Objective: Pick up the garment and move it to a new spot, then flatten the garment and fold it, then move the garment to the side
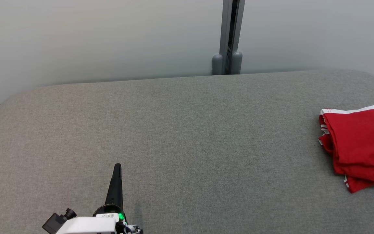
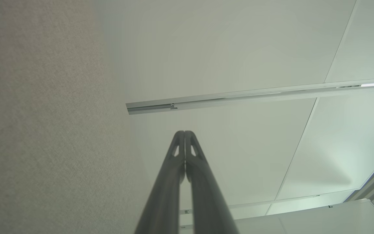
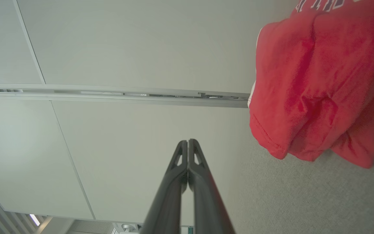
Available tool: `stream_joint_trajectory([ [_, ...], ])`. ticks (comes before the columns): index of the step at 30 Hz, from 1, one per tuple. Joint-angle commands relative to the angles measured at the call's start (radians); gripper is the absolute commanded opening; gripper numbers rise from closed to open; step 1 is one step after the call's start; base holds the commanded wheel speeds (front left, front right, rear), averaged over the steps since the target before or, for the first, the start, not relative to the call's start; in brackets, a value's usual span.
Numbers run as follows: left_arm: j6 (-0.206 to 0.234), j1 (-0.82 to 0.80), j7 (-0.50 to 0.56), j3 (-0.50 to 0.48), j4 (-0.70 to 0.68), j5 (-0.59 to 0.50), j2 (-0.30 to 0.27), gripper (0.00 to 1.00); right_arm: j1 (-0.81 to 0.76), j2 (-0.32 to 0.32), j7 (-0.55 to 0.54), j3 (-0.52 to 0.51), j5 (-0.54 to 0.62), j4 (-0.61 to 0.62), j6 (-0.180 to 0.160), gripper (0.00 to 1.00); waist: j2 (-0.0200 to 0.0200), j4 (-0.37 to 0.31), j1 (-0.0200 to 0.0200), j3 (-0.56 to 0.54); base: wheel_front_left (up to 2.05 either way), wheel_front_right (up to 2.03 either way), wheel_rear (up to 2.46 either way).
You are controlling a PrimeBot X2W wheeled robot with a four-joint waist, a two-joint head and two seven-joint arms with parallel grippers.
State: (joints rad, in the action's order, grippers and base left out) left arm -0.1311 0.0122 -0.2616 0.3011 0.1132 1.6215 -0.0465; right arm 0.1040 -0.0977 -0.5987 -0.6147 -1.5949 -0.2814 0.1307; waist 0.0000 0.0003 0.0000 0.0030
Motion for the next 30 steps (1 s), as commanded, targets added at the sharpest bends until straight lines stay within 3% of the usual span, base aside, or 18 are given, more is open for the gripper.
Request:
stream_joint_trajectory([
  [1,-0.004,-0.014,-0.001,-0.006,-0.003,0.002,-0.003,0.0,0.011,-0.005,-0.008,-0.004,-0.002,-0.003,0.0,0.0,0.0,0.0,0.0,0.0,0.0,0.0,0.0],
  [30,-0.004,-0.013,-0.001,-0.006,-0.003,0.002,-0.003,0.0,0.014,0.001,-0.013,-0.012,0.008,-0.003,0.0,0.0,0.0,0.0,0.0,0.0,0.0,0.0,0.0],
])
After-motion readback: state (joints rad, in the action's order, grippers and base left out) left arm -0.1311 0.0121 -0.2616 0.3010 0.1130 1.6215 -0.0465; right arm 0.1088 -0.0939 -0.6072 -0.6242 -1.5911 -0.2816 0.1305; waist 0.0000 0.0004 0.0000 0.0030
